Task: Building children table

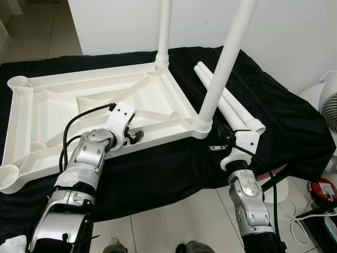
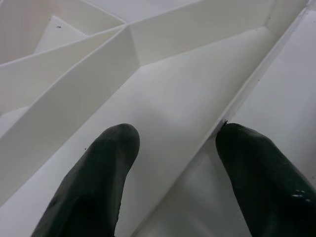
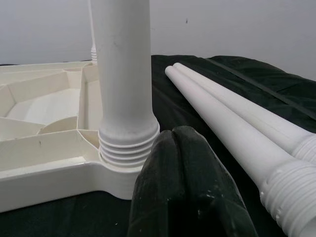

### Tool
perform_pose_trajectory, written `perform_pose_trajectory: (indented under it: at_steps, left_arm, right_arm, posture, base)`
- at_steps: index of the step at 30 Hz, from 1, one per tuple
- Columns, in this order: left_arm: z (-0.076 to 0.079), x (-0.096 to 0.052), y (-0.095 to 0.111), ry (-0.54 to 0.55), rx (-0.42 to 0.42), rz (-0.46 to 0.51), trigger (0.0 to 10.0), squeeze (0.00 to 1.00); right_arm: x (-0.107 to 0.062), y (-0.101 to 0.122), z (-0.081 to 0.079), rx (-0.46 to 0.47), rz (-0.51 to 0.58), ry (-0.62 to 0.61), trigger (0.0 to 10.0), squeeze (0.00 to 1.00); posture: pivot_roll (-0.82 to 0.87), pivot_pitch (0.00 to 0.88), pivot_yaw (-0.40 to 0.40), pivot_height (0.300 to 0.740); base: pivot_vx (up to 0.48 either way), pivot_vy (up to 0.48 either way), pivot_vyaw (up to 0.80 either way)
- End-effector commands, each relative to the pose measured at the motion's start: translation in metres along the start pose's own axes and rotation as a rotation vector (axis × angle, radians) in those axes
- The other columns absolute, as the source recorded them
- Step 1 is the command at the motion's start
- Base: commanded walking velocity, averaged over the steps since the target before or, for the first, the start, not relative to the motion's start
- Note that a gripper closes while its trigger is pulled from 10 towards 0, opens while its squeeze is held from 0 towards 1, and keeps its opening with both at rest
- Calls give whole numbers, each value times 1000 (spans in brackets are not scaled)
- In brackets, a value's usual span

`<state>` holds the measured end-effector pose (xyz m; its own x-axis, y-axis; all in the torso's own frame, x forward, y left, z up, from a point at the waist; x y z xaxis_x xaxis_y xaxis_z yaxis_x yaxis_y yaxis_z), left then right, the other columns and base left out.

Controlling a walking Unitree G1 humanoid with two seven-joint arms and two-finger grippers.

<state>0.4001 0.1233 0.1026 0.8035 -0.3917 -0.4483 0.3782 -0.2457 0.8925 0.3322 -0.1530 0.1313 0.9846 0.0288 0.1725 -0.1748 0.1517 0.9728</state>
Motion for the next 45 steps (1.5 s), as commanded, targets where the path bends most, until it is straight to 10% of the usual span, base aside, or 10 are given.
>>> perform_pose_trajectory:
  at_steps: [1,29,30,32,33,34,44,45]
  left_arm:
    - [-41,-7,-5,313,-1,9,0,0]
    - [-33,-4,2,292,-3,35,0,0]
    - [-33,-4,2,293,-5,35,3961,0]
    - [-34,-4,3,294,-6,34,3961,0]
    - [-34,-4,3,294,-14,34,10000,67]
    - [-35,-4,3,292,-24,36,10000,1000]
    - [-40,-10,3,292,-56,34,10000,820]
    - [-42,-12,2,296,-64,34,10000,1000]
  right_arm:
    - [1,2,1,0,-3,-8,10000,0]
    - [3,1,2,-6,-9,-14,10000,0]
    - [3,0,2,-6,-9,-14,10000,0]
    - [3,0,2,-7,-10,-14,10000,0]
    - [2,0,2,-7,-10,-14,10000,0]
    - [2,0,2,-7,-11,-14,10000,0]
    - [2,0,0,-8,-12,-11,10000,0]
    - [2,-1,-1,-8,-12,-10,10000,0]
  posture:
    - [-10,0,-24,740]
    - [-13,0,-27,740]
    - [-13,0,-27,740]
    - [-13,0,-27,740]
    - [-13,0,-27,740]
    - [-13,0,-27,740]
    - [-10,0,-25,740]
    - [-6,0,-25,740]
  base:
    - [0,0,0]
    - [0,0,0]
    - [0,0,0]
    - [0,0,0]
    - [0,0,0]
    - [0,0,0]
    - [0,0,0]
    - [0,0,0]
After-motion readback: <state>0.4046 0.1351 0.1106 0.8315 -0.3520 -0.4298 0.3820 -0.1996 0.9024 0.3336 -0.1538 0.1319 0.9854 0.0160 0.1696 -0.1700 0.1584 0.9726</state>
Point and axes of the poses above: a point about 5 cm out from each wrist's last joint towards the gripper, its own x axis pointing out of the wrist towards the gripper, its own y axis along the axis of the wrist's last joint, z = x × y, the point moved 6 cm from there along x, pointing out of the wrist towards the gripper, and after that the axes turned 10 degrees about -x, right-handed, at the moved point
